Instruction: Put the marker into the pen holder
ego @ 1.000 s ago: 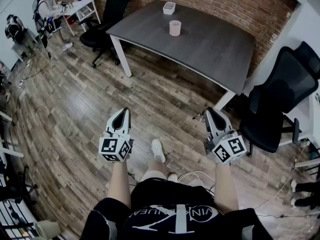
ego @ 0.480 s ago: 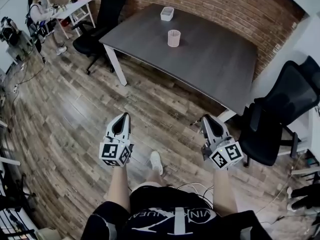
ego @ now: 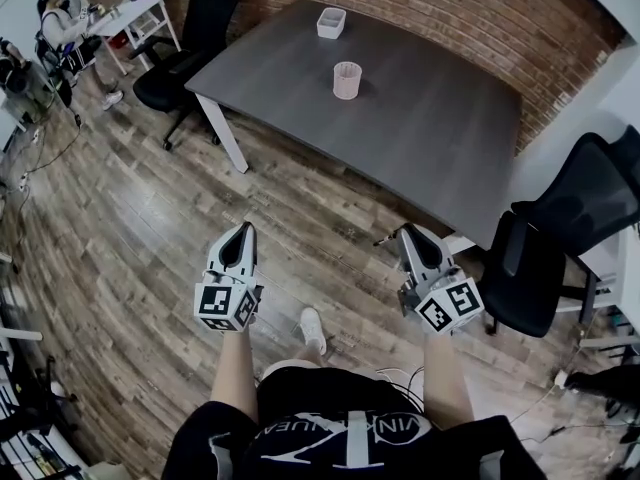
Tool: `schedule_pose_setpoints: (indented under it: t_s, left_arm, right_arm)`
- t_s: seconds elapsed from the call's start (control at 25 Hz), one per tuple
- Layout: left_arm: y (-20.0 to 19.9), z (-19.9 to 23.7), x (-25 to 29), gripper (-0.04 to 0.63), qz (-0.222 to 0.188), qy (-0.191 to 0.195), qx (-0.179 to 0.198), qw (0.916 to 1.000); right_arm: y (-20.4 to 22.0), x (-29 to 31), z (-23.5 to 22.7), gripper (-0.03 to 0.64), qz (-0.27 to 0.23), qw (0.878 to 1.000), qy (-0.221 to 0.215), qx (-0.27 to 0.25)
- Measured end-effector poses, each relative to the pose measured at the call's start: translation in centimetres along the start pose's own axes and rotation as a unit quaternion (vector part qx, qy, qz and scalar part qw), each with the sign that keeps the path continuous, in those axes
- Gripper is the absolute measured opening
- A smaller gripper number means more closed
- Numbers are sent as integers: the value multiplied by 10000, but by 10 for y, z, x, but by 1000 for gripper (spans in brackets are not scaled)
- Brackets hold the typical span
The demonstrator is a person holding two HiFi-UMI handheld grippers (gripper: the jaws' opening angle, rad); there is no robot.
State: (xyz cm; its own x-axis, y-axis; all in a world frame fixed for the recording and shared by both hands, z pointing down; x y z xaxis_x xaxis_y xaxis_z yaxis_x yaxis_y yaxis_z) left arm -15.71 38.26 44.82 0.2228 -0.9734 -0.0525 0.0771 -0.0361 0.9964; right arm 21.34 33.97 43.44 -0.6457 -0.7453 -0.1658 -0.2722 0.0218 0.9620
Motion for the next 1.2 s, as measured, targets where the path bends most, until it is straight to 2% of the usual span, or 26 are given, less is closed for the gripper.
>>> schedule_pose_setpoints:
  t_s: [0.36, 0.76, 1.0, 1.2]
  left_arm:
    - [-1, 49, 63, 14, -40, 87, 6, 10000]
    - [5, 75, 119, 14, -39, 272, -38, 9996]
    - [11, 86, 163, 14, -23, 373, 3, 9993]
    - [14, 103, 204, 14, -60, 304, -92, 9995]
  right_arm:
    - [7, 64, -21, 48, -29, 9999, 122, 60]
    - [7, 120, -38, 48, -226, 9996, 90, 144]
    - [10, 162, -65, 48, -312, 9994, 11, 173]
    - [10, 199, -93, 48, -296, 9994, -26, 192]
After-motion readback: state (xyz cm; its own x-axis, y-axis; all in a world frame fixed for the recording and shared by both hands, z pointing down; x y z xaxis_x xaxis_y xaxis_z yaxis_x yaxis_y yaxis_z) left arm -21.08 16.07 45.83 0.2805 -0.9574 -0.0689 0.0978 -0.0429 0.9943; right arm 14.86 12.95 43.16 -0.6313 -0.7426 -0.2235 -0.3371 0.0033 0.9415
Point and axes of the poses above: the fingertips, and each gripper's own axes: x forward along the fingers, z to its left, y out of its underside, the point moved 8 cm from there along -x, backward along the fingers, and after that the axes turned 6 degrees about -z, right-handed, at the moved point
